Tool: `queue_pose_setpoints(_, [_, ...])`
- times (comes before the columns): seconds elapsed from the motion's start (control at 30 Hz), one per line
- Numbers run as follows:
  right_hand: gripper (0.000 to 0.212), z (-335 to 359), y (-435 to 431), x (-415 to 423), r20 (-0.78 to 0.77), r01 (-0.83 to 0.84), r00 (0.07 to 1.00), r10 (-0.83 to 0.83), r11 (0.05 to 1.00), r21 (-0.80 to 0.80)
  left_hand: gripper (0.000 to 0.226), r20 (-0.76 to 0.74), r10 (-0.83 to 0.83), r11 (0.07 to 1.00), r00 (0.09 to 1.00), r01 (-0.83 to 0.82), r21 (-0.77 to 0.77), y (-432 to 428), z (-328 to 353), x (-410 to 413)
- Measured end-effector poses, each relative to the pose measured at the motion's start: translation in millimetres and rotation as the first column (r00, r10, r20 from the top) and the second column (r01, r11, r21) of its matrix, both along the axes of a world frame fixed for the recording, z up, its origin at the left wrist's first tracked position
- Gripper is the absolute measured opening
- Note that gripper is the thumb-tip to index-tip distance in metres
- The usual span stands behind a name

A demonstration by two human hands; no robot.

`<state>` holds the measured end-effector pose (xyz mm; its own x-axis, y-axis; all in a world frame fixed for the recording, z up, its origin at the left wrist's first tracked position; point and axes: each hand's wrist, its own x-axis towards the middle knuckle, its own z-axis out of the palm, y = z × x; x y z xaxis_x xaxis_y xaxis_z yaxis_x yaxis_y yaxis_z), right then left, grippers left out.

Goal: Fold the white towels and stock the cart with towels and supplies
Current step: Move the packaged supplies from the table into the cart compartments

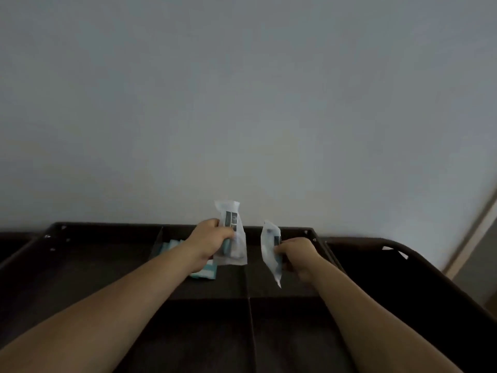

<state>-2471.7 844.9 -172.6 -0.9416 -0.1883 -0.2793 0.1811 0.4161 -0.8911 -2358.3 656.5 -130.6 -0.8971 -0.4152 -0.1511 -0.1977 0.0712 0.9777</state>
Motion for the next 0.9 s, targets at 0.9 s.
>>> queue_pose_setpoints(0.9, [0.026, -69, -52, -59, -0.064, -0.296, 0.935, 0.348, 0.868, 0.398, 0.021, 0.086, 0.2, 0.979, 0.976, -0.197, -0.046, 1, -10, -10])
